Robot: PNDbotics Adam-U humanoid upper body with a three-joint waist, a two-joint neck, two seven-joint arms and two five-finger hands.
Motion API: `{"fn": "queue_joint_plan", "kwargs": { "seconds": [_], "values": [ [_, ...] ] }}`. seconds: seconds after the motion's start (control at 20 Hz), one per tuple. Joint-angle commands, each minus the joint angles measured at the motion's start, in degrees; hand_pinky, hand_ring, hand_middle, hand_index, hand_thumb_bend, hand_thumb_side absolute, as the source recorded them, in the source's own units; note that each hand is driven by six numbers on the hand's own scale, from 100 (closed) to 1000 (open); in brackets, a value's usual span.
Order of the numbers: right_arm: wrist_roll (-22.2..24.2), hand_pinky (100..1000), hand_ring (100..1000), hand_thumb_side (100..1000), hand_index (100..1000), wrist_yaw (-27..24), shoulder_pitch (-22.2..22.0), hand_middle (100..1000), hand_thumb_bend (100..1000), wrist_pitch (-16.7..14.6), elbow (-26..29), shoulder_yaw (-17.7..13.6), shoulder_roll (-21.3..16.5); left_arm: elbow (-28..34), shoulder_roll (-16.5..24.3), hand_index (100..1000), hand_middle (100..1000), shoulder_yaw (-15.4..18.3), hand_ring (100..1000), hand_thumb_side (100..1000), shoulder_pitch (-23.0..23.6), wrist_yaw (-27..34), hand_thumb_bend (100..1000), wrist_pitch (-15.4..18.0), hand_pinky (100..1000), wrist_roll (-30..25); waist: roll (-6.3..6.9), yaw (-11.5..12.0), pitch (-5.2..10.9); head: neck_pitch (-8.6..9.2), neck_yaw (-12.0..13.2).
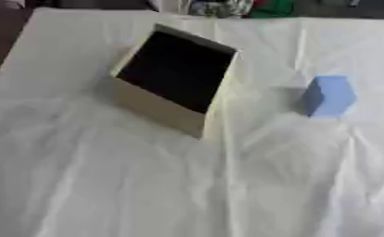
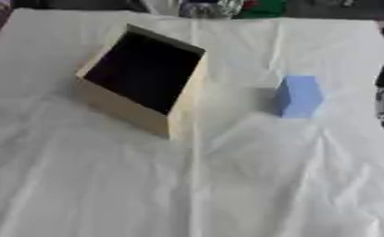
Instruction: Pick up objects on the table and place them in the box.
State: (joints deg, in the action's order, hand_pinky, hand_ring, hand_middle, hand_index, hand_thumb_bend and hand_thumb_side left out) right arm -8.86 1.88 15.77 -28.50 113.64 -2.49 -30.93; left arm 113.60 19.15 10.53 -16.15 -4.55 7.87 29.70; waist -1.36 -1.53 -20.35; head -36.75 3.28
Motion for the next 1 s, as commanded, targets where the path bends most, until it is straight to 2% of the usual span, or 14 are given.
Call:
{"fn": "queue_joint_plan", "kwargs": {
  "seconds": [0.05, 0.4, 0.65, 0.9, 1.0],
  "values": [
    [-0.09, 782, 696, 150, 858, 0.2, 0.28, 697, 100, 0.12, 0.95, -0.83, -0.67, 0.99, 0.48, 731, 450, 0.52, 520, 121, -0.35, -0.13, 362, -0.04, 692, 0.02, -0.05, 0.0, 1.44, 0.12, -0.29],
    [-0.22, 783, 705, 151, 859, 1.1, 0.61, 707, 100, 0.85, 0.95, -1.02, -1.73, 0.99, 0.43, 732, 449, 0.55, 520, 121, -0.23, -0.1, 360, -0.13, 692, 0.01, -0.14, 0.08, 1.36, 0.62, -0.28],
    [-1.49, 790, 732, 169, 858, 5.39, 2.7, 735, 100, 4.69, 0.95, -1.89, -6.82, 0.99, 0.54, 731, 449, 0.5, 520, 122, -0.16, -0.09, 359, -0.15, 692, -0.05, -0.32, 0.1, 1.57, 0.84, -0.11],
    [0.33, 803, 763, 266, 867, 10.99, 6.2, 785, 100, 10.64, 0.95, -1.09, -14.64, 0.99, 0.63, 731, 448, 0.34, 520, 121, -0.02, -0.03, 359, -0.23, 692, -0.22, -0.46, 0.26, 1.85, 0.81, -0.1],
    [3.03, 808, 792, 387, 875, 13.4, 7.64, 814, 134, 12.96, 0.95, -0.46, -17.81, 0.99, 0.66, 731, 448, 0.27, 520, 121, 0.03, 0.01, 358, -0.27, 691, -0.31, -0.49, 0.34, 1.93, 0.77, -0.13]
  ]
}}
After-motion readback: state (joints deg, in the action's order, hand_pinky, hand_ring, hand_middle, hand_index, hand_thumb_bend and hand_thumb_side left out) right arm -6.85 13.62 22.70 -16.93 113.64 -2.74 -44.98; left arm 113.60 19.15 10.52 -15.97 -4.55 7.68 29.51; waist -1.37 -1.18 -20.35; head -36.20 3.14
